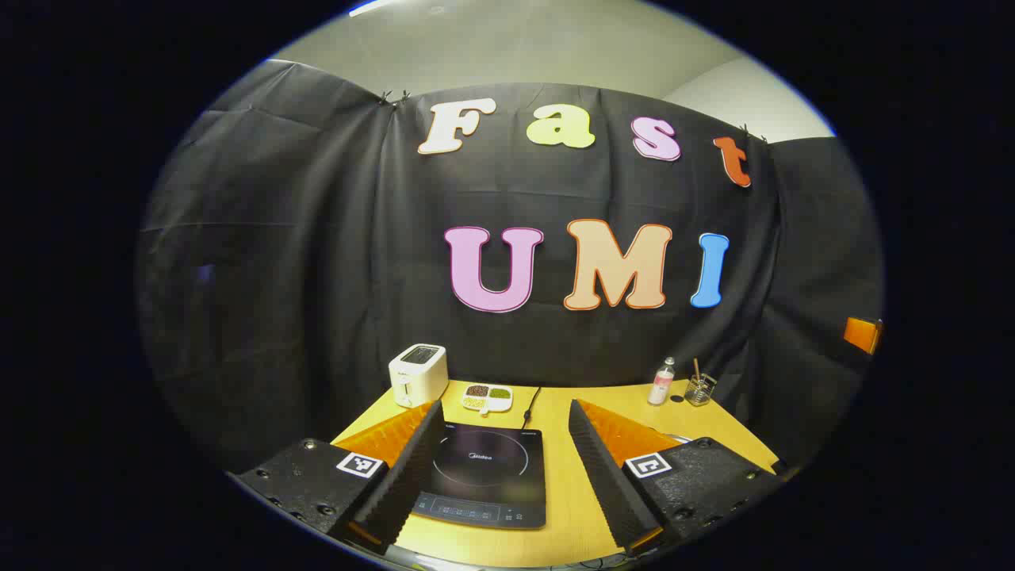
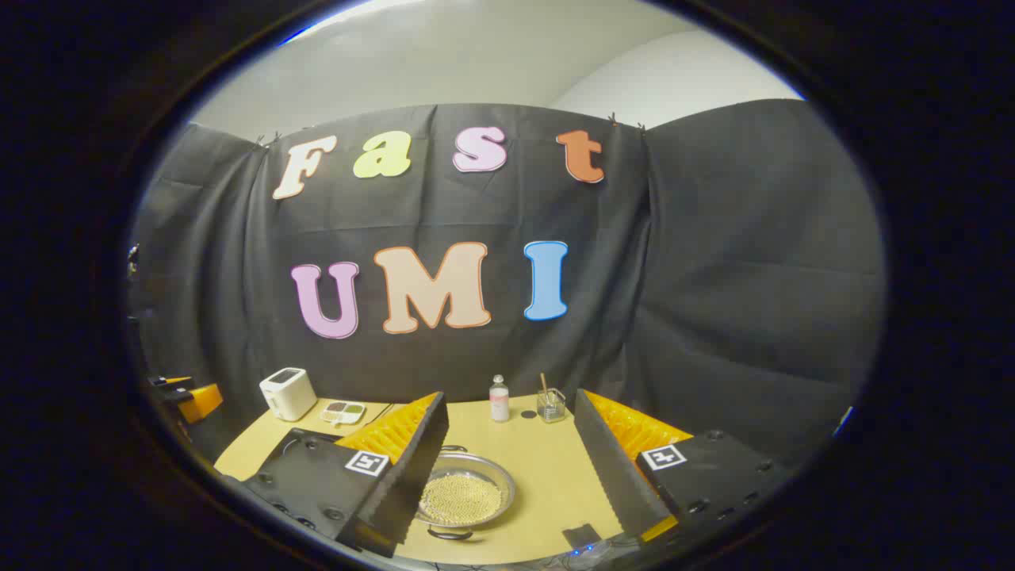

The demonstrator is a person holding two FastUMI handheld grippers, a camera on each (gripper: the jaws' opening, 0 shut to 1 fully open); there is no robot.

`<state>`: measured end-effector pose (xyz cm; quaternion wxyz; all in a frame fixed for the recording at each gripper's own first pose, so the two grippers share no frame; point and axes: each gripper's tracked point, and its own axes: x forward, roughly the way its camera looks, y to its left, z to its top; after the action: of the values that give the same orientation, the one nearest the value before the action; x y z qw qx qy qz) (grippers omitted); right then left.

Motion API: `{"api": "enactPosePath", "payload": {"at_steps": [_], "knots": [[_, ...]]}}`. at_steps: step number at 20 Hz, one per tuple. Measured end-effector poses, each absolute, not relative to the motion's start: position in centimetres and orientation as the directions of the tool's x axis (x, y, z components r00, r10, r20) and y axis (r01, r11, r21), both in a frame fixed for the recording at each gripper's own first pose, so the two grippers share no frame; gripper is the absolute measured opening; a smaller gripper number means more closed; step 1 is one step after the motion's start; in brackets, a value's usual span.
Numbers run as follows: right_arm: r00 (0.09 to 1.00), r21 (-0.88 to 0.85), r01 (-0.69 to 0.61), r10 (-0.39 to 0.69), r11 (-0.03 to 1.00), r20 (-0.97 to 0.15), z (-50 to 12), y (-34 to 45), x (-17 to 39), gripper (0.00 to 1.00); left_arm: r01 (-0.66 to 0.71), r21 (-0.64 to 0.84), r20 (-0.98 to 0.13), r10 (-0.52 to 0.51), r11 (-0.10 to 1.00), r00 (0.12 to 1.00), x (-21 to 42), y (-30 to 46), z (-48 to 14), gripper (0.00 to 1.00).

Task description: First push the handle of the pot to place it horizontally, then grasp the pot with both hands and set it on the induction cooktop.

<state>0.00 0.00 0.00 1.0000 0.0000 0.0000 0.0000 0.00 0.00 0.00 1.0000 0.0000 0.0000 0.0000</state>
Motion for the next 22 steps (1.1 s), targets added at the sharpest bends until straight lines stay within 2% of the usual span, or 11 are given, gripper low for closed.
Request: {"api": "enactPosePath", "payload": {"at_steps": [1, 2, 5, 10, 11, 12, 13, 16, 19, 20, 22], "knots": [[1.000, 0.002, -0.002, 0.002, 1.000, -0.003, -0.1, 0.0, 0.0, 0.92, -0.007, 0.003, 0.001, 0.007, 1.000, 1.000, -0.1, 0.2, 0.1, 0.95], [1.000, 0.002, -0.005, 0.005, 1.000, -0.006, -0.2, 0.1, 0.0, 0.92, -0.014, 0.003, 0.003, 0.014, 1.000, 1.000, -0.2, 0.3, 0.0, 0.92], [1.000, -0.010, -0.023, 0.022, 1.000, -0.018, -0.8, 0.6, 0.0, 0.92, -0.024, 0.000, 0.008, 0.024, 1.000, 1.000, -0.7, 0.4, 0.1, 0.92], [0.996, 0.006, -0.081, 0.081, 0.997, -0.034, -1.7, 2.6, 0.2, 0.92, -0.042, 0.009, 0.013, 0.042, 0.999, 0.999, -1.2, 0.9, -0.1, 0.92], [0.995, 0.015, -0.092, 0.093, 0.996, -0.037, -1.8, 3.0, 0.2, 0.92, -0.047, 0.012, 0.017, 0.047, 0.999, 0.999, -1.4, 0.9, 0.0, 0.95], [0.994, 0.024, -0.100, 0.101, 0.995, -0.042, -2.1, 3.1, 0.2, 0.92, -0.052, 0.015, 0.019, 0.052, 0.999, 0.998, -1.6, 1.2, 0.0, 0.92], [0.993, 0.035, -0.105, 0.106, 0.994, -0.051, -2.4, 3.3, 0.3, 0.92, -0.057, 0.018, 0.019, 0.056, 0.998, 0.998, -1.7, 1.4, 0.0, 0.95], [0.989, 0.069, -0.125, 0.130, 0.990, -0.075, -3.4, 4.2, 0.2, 0.92, -0.060, 0.015, 0.015, 0.060, 0.998, 0.998, -2.1, 1.8, -0.5, 0.92], [0.986, 0.088, -0.135, 0.143, 0.987, -0.087, -4.1, 5.3, 0.5, 0.74, -0.062, 0.010, 0.003, 0.062, 0.998, 0.998, -2.2, 2.5, -1.1, 0.92], [0.984, 0.095, -0.144, 0.153, 0.985, -0.088, -4.4, 5.8, 0.0, 0.68, -0.062, 0.009, 0.002, 0.062, 0.998, 0.998, -2.3, 2.7, -1.3, 0.95], [0.982, 0.100, -0.154, 0.163, 0.983, -0.093, -4.8, 6.7, 0.2, 0.58, -0.065, 0.009, 0.000, 0.065, 0.998, 0.998, -2.3, 3.3, -1.5, 0.95]]}}
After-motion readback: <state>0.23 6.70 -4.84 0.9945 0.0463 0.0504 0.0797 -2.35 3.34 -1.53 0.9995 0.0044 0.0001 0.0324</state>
